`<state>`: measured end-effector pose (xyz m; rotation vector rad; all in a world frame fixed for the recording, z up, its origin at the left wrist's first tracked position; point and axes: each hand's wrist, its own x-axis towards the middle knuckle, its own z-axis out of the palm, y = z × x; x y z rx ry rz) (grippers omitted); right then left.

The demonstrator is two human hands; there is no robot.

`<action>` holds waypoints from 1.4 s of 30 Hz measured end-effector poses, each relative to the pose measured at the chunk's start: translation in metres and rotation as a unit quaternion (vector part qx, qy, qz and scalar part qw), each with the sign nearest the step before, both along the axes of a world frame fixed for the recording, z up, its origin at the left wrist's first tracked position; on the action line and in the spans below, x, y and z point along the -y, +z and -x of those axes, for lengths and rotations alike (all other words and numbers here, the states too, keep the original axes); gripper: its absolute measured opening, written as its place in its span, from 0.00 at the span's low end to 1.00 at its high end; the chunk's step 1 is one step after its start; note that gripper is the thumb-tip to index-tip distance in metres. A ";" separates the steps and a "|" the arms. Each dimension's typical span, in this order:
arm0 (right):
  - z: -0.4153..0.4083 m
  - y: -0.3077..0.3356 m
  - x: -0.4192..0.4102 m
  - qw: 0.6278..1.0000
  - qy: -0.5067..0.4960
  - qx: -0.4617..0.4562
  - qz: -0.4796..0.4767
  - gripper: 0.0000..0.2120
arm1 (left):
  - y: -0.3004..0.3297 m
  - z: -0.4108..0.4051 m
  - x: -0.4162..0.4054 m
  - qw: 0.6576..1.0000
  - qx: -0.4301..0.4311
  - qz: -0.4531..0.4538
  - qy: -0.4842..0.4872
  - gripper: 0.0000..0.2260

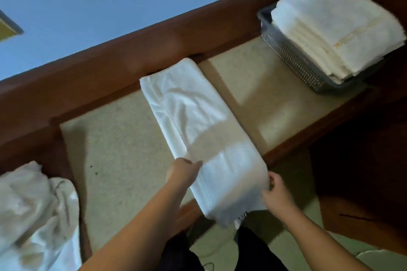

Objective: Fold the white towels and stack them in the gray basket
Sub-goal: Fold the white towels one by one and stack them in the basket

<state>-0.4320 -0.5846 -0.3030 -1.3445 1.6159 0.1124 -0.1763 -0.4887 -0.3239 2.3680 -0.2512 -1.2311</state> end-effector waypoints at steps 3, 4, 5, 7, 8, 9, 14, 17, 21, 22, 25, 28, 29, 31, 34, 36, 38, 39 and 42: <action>0.011 -0.021 0.021 0.997 0.047 -0.031 -0.047 0.32 | 0.002 0.024 -0.007 0.997 0.065 -0.033 0.030 0.12; 0.017 -0.027 0.025 0.995 0.075 -0.037 -0.058 0.29 | 0.002 0.030 -0.010 0.994 0.084 -0.035 0.055 0.12; 0.023 -0.032 0.027 0.991 0.108 -0.042 -0.064 0.23 | 0.003 0.037 -0.013 0.991 0.098 -0.034 0.084 0.13; 0.034 -0.034 0.029 0.985 0.158 -0.044 -0.062 0.10 | 0.005 0.053 -0.020 0.986 0.106 -0.011 0.131 0.12; 0.038 -0.034 0.029 0.983 0.168 -0.032 -0.062 0.07 | 0.009 0.063 -0.023 0.985 0.102 0.000 0.137 0.11; 0.043 -0.034 0.030 0.983 0.171 -0.015 -0.060 0.05 | 0.012 0.074 -0.026 0.987 0.095 0.009 0.127 0.11; 0.052 -0.038 0.024 0.983 0.164 0.034 -0.074 0.08 | 0.007 0.131 -0.052 0.996 0.045 0.019 0.079 0.15; 0.054 -0.044 0.019 0.985 0.158 0.043 -0.056 0.11 | -0.006 0.159 -0.075 0.995 0.051 0.018 0.078 0.10; 0.063 -0.054 0.017 0.980 0.194 0.041 -0.013 0.13 | -0.025 0.184 -0.105 0.997 0.024 0.016 0.071 0.09; 0.064 -0.054 0.018 0.977 0.208 0.036 -0.005 0.11 | -0.028 0.189 -0.109 0.998 -0.002 0.022 0.060 0.08; 0.067 -0.052 0.020 0.972 0.230 0.038 -0.004 0.06 | -0.034 0.204 -0.116 0.997 -0.057 0.030 0.045 0.10; 0.069 -0.043 0.025 0.964 0.265 0.033 0.012 0.06 | -0.030 0.217 -0.122 0.994 -0.045 0.044 0.089 0.07; 0.070 -0.041 0.026 0.961 0.276 0.028 0.015 0.07 | -0.029 0.220 -0.125 0.993 -0.036 0.046 0.102 0.06; 0.073 -0.038 0.027 0.959 0.281 0.024 0.016 0.08 | -0.026 0.226 -0.130 0.991 -0.017 0.047 0.125 0.05; 0.076 -0.038 0.026 0.964 0.262 0.039 -0.005 0.07 | -0.019 0.232 -0.132 0.975 0.000 0.073 0.208 0.04; 0.077 -0.035 0.023 0.970 0.237 0.052 -0.029 0.08 | -0.014 0.236 -0.132 0.939 -0.029 0.116 0.321 0.08; 0.079 -0.030 0.018 0.975 0.195 0.070 -0.076 0.10 | -0.013 0.240 -0.133 0.886 -0.085 0.177 0.419 0.10; 0.081 -0.028 0.015 0.976 0.173 0.079 -0.111 0.12 | -0.013 0.242 -0.134 0.870 -0.103 0.198 0.440 0.10; 0.086 -0.025 0.007 0.962 0.136 0.091 -0.220 0.19 | -0.013 0.245 -0.137 0.854 -0.131 0.219 0.454 0.08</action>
